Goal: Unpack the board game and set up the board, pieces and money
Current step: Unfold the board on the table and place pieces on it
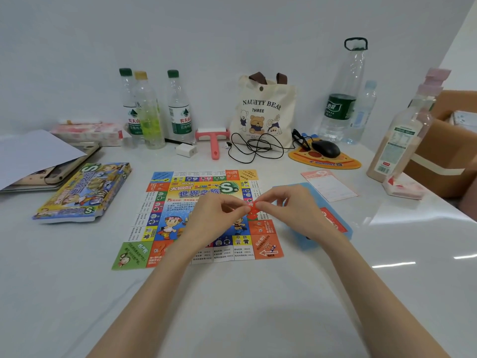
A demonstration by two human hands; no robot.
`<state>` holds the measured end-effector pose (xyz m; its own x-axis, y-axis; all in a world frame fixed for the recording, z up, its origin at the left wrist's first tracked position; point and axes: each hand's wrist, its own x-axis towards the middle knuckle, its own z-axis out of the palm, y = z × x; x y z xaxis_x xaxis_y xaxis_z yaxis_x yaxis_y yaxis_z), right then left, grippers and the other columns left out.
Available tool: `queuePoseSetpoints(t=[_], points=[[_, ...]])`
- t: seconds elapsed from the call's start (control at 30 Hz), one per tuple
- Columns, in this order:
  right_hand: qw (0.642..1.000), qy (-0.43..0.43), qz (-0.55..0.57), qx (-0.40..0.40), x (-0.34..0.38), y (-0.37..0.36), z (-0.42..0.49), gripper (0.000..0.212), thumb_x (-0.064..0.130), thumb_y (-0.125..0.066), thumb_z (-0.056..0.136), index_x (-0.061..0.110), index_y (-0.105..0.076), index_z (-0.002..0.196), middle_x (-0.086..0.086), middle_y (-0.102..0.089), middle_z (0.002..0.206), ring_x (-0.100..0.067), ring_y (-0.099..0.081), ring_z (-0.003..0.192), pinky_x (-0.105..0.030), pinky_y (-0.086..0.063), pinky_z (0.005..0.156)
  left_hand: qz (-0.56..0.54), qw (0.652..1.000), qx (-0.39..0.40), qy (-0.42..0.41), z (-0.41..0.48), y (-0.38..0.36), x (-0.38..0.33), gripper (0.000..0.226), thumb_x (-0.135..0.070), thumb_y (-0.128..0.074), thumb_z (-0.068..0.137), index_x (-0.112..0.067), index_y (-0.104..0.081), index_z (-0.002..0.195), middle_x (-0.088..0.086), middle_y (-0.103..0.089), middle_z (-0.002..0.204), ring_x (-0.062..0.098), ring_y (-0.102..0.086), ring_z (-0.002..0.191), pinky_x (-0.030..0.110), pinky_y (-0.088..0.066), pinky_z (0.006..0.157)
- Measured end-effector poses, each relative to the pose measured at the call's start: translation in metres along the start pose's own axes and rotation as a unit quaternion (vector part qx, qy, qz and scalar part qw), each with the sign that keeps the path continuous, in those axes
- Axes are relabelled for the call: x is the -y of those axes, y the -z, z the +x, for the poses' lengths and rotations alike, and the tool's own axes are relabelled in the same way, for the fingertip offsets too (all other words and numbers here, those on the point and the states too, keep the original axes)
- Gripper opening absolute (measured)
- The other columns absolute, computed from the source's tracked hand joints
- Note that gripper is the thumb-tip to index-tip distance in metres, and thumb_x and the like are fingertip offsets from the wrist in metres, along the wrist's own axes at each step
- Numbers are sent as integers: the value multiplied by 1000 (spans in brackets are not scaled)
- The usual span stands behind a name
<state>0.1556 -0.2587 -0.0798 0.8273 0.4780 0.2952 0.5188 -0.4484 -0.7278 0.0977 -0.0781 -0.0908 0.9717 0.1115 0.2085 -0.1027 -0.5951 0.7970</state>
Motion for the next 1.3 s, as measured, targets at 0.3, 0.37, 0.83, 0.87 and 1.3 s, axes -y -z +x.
queuePoseSetpoints(t=[0.3,0.37,0.83,0.87,1.3], points=[[994,-22,-103,36,-2,2,-16,11,32,-69,86,40,-64,80,24,-65,77,-4,-59,77,-16,-42,63,127,989,73,-3,2,1,16,15,-33,-63,91,-30,-73,102,-18,-65,101,1,-57,101,34,-48,93],[990,-33,-127,53,-5,2,-17,7,34,-68,86,38,-66,82,25,-63,77,3,-58,78,-12,-37,62,168,983,78,-9,4,0,25,17,-38,-67,87,-34,-71,103,-14,-63,117,9,-53,115,43,-45,98],[986,-12,-149,79,-5,-3,-20,5,38,-69,85,36,-72,89,24,-66,81,14,-50,86,-11,-33,63,207,974,86,-28,6,-1,39,25,-50,-65,83,-42,-66,107,-15,-59,125,13,-48,122,48,-41,99],[986,-10,-150,79,-5,-3,-21,6,38,-69,85,35,-73,90,23,-67,82,11,-51,86,-11,-33,63,207,974,87,-28,6,-2,39,25,-50,-65,83,-42,-66,107,-15,-59,125,13,-48,122,48,-41,99],[986,-19,-145,79,-6,0,-20,8,41,-68,85,40,-72,92,25,-68,88,-2,-57,87,-16,-45,71,210,974,80,-18,4,-1,30,34,-47,-61,88,-37,-62,120,-11,-58,130,15,-48,123,47,-42,99]])
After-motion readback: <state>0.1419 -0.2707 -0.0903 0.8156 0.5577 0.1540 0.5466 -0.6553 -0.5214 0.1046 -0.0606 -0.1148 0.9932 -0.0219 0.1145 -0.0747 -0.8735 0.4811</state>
